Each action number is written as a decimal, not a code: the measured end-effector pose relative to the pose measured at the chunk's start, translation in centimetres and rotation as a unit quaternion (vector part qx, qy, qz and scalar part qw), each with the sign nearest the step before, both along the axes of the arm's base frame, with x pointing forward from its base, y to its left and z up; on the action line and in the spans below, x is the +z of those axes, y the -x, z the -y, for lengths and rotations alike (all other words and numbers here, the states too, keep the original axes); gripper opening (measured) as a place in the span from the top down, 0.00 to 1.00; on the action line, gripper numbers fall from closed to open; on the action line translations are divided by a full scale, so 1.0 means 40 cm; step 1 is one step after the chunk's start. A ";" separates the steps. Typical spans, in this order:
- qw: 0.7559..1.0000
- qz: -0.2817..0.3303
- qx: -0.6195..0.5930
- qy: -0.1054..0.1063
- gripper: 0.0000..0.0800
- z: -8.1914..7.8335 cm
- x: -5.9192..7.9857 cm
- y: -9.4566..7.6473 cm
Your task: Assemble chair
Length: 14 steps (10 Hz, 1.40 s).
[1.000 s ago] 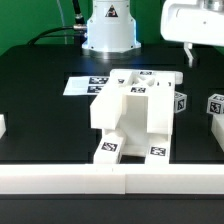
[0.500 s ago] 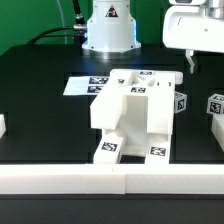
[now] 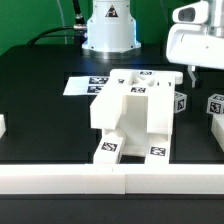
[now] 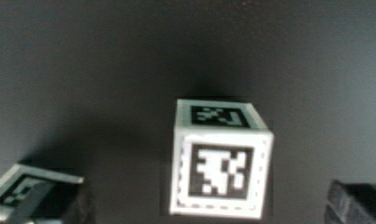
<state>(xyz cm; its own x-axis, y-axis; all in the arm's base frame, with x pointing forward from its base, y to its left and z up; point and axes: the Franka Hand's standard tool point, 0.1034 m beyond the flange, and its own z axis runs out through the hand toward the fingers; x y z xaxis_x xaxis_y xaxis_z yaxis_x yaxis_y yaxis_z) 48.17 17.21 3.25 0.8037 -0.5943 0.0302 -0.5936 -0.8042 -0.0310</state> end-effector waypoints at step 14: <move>0.999 -0.001 0.039 0.008 0.66 0.010 -0.036 -0.013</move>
Offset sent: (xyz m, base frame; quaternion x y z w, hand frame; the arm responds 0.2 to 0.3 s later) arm 0.0139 0.0058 -0.0121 -0.0090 0.0105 -0.0033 0.9999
